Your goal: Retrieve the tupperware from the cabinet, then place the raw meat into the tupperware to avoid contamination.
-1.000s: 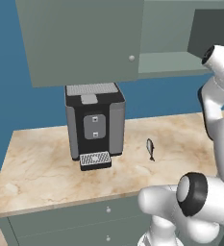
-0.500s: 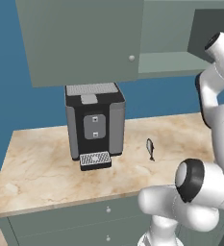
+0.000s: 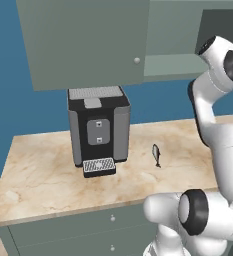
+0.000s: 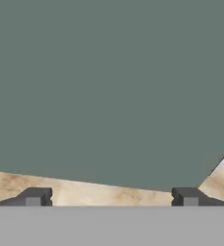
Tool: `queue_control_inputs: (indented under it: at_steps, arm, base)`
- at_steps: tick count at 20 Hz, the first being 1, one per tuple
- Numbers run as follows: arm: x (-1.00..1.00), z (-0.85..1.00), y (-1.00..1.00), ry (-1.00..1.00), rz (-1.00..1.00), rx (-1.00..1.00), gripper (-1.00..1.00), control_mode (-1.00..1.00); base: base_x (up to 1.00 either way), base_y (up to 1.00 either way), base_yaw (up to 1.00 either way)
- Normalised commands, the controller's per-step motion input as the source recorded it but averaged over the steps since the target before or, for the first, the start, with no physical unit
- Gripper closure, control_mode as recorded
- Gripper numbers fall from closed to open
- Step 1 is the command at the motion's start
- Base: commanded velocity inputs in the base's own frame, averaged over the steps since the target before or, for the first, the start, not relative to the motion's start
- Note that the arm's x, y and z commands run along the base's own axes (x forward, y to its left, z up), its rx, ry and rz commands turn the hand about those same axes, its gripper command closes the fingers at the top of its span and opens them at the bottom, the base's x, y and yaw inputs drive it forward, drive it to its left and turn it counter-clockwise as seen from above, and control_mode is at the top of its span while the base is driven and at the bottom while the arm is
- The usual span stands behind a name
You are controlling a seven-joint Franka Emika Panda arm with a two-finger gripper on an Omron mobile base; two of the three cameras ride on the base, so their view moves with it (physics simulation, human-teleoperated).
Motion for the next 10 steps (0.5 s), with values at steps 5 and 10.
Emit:
queue_control_inputs:
  at_steps: [5,10]
  arm:
    - [-0.50,-0.03,0.63,-0.02,0.11,-0.02,-1.00,-1.00]
    - [-0.41,0.00,0.64,0.00,0.20,-0.02,-1.00,-1.00]
  base:
    - [0.00,0.00,0.00]
    - [0.00,0.00,0.00]
